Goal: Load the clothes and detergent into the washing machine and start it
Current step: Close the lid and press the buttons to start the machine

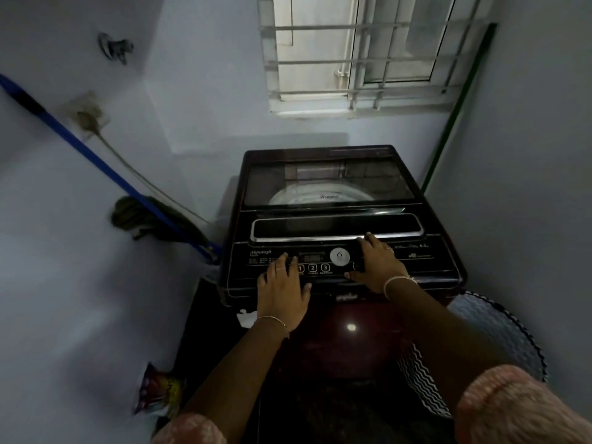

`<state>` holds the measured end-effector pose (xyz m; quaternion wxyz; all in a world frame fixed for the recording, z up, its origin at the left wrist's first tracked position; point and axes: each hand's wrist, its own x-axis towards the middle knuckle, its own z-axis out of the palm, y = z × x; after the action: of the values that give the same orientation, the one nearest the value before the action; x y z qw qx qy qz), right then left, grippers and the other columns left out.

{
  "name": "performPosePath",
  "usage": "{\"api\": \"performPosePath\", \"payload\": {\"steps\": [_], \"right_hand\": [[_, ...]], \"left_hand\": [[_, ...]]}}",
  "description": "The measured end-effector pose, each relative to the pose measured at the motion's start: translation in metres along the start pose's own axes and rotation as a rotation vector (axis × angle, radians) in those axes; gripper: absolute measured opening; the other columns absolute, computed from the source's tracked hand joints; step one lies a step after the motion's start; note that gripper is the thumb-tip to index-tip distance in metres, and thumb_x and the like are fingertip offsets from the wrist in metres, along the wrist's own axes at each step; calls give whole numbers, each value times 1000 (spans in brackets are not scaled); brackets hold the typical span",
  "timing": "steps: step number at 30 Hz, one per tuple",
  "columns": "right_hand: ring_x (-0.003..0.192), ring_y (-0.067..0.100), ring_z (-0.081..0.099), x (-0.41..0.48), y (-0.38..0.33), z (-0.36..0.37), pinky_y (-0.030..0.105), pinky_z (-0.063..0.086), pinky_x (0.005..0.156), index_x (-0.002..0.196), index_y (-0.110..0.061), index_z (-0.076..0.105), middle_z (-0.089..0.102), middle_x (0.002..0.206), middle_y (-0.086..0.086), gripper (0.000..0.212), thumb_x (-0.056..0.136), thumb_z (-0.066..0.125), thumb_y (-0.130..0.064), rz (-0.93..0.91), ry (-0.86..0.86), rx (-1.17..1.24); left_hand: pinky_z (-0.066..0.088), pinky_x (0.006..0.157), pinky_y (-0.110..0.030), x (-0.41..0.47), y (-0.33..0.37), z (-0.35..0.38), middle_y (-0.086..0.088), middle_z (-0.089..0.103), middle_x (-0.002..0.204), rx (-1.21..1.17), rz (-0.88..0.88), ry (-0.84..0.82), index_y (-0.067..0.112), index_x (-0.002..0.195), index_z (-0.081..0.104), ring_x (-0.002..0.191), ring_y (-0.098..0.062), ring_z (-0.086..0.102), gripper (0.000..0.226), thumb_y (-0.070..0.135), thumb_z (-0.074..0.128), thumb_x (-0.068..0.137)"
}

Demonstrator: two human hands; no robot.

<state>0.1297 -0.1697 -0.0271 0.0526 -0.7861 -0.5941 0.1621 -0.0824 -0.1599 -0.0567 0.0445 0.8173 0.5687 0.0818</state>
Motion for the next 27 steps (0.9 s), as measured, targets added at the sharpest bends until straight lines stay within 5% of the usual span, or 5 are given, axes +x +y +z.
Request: {"api": "performPosePath", "payload": {"steps": [12,27], "right_hand": [[146,29,16,-8,2,3,50,39,106,153,-16,11,2,162,0,101,79,66,-57,41,48,-89],[147,30,13,-9,1,4,52,34,110,152,-17,14,1,162,4,96,81,65,-55,43,41,-59]], "left_hand": [[13,119,-49,-23,-1,11,-3,5,161,26,-21,-57,31,152,6,149,-22,1,63,50,31,98],[18,114,-58,-15,10,-9,-6,11,160,87,-52,-161,32,151,11,148,-26,9,68,46,45,94]]}}
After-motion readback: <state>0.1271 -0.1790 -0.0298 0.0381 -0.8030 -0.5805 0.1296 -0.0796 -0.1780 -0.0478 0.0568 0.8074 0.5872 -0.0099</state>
